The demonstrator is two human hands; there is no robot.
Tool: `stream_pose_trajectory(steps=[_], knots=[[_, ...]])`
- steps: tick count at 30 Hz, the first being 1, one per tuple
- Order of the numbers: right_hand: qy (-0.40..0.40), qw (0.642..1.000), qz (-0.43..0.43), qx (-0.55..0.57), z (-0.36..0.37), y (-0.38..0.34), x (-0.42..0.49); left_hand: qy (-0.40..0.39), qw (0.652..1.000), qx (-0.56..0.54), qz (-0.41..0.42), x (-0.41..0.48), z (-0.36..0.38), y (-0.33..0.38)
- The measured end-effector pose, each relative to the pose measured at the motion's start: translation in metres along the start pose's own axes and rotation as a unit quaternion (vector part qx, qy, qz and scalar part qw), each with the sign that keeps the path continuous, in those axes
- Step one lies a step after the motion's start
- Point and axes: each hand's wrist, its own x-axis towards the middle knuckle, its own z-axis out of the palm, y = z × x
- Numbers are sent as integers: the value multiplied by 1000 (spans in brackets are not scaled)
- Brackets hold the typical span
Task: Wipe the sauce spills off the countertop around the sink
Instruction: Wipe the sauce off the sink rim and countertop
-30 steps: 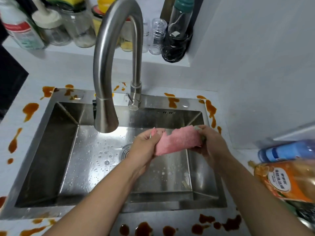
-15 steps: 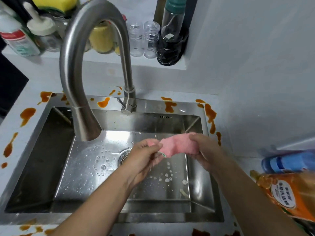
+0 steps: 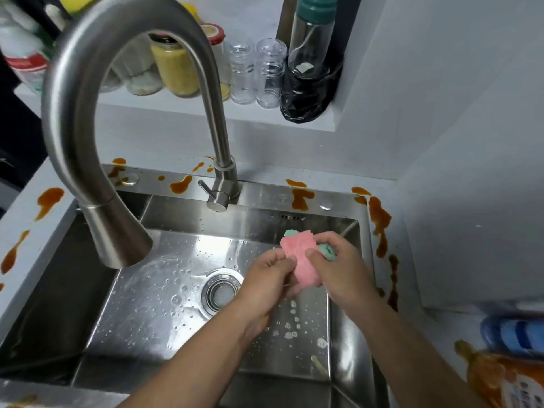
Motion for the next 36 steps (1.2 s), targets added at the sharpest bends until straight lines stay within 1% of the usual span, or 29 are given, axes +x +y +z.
stream_pose_trajectory(steps=[2,4,5,6,7,8,9,10,12,13,14,15,16,17,19,20,22,24,25,26,27,29,30,31,32,33,34,35,36], knots=[[12,999,-31,-31,5,4,8,11,1000,-3,7,11,-2,1],[27,988,-112,-106,8,7,16,29,999,-22,11,23,-5,9],[3,977,-165,-134,10,10,20,31,999,-29,13,29,-7,14],[-43,967,-207,-140,13,10,25,24,999,-37,17,36,-9,20],[-93,961,-228,-131,16,11,28,8,999,-50,16,42,-9,27],[-118,958,-237,-109,18,12,34,-8,998,-63,11,47,-10,34],[-106,963,-231,-85,21,12,42,-16,998,-62,8,53,-10,40],[-65,975,-203,-62,22,8,53,-11,999,-43,19,57,-11,45],[32,993,-107,-47,23,-3,80,31,993,80,80,70,-16,51],[74,992,-82,-61,24,-7,95,64,979,157,115,75,-20,52],[105,987,-89,-79,25,-11,109,96,959,225,146,78,-24,54],[117,980,-124,-105,29,-13,122,120,935,283,175,81,-27,55],[93,967,-175,-158,35,-14,133,129,916,323,199,86,-31,55],[38,945,-217,-240,43,-12,142,129,906,345,208,90,-33,54],[-66,877,-258,-401,62,-2,153,130,905,356,191,96,-37,52],[-99,851,-266,-441,70,1,156,133,908,355,178,98,-38,51],[-136,825,-295,-463,83,1,165,142,909,352,175,101,-42,50],[-158,801,-346,-463,92,-7,171,158,906,348,182,104,-45,50],[-160,796,-358,-462,92,-10,174,167,906,345,178,105,-47,51],[-157,803,-346,-460,86,-7,176,172,907,344,172,106,-50,51],[-146,819,-312,-459,75,0,174,172,908,346,165,105,-51,50],[-82,849,-219,-473,44,28,165,160,902,369,159,101,-50,47],[-42,853,-172,-491,30,40,158,154,895,386,160,99,-48,46],[-22,854,-138,-501,24,45,152,153,891,396,164,98,-45,44],[-22,858,-128,-496,26,44,151,157,890,394,168,97,-43,44],[-36,866,-146,-477,37,37,152,162,893,385,170,98,-41,44],[-58,869,-183,-457,52,28,156,171,898,369,170,100,-39,44],[-85,861,-226,-447,67,18,160,181,901,356,171,102,-38,46],[-117,846,-269,-446,76,12,163,192,902,348,170,103,-37,45]])
